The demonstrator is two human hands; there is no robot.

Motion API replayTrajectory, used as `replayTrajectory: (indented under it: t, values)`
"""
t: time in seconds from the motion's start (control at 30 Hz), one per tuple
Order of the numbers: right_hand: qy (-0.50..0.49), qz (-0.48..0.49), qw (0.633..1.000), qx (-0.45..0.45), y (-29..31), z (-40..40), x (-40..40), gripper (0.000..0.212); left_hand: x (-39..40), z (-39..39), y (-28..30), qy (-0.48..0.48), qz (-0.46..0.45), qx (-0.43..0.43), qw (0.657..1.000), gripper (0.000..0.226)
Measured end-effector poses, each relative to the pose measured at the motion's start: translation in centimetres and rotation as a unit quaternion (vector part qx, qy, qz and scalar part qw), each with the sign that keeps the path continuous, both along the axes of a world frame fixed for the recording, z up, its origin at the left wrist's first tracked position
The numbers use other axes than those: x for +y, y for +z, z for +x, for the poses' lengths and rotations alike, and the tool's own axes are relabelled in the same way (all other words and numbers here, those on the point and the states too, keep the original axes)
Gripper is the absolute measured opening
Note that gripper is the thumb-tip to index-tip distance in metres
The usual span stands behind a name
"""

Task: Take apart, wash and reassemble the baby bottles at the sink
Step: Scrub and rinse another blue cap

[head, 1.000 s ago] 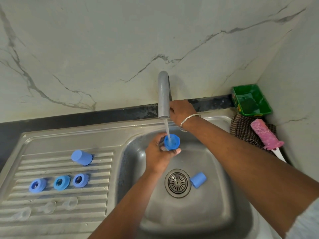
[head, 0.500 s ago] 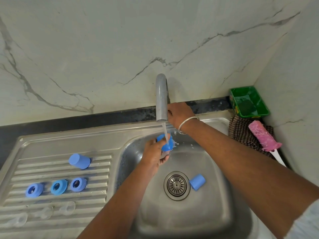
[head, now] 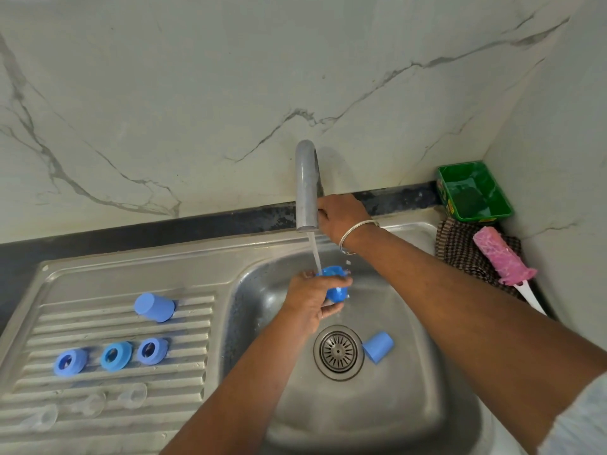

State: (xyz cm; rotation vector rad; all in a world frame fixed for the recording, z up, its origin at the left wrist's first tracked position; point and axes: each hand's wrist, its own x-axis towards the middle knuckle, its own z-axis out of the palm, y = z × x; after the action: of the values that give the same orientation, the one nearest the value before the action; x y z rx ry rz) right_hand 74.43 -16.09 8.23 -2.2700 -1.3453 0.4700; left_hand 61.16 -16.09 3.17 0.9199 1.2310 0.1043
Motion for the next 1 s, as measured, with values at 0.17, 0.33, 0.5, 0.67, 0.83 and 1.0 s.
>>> replayTrajectory:
  t: [0.17,0.33,0.5,0.67,0.83,1.0]
  values:
    - [-0.010,0.006,1.000,-0.004,-0.1,0.0,0.0,0.026,1.2,-1.4,-1.4,0.032,0.301,-0.019,0.953,0.059]
    - [-0.007,0.001,1.000,-0.009,-0.1,-0.1,0.0,0.028,0.4,-2.1,-2.4,-0.094,0.403,-0.034,0.910,0.050]
    - [-0.006,0.006,1.000,-0.009,-0.1,0.0,0.0,0.026,0.0,-2.5,-3.0,-0.108,0.435,-0.015,0.894,0.051]
    - [-0.002,0.003,1.000,-0.011,-0.3,0.0,0.0,0.026,0.1,-3.0,-3.1,-0.216,0.504,0.008,0.836,0.056]
    - [0.004,-0.004,0.999,-0.038,-0.5,-0.2,0.2,0.019,1.1,-2.7,-2.3,-0.201,0.478,0.065,0.853,0.046]
    - [-0.052,0.038,0.998,0.020,-2.4,-0.1,0.5,0.016,0.6,-2.5,-1.6,-0.112,0.343,0.074,0.930,0.029]
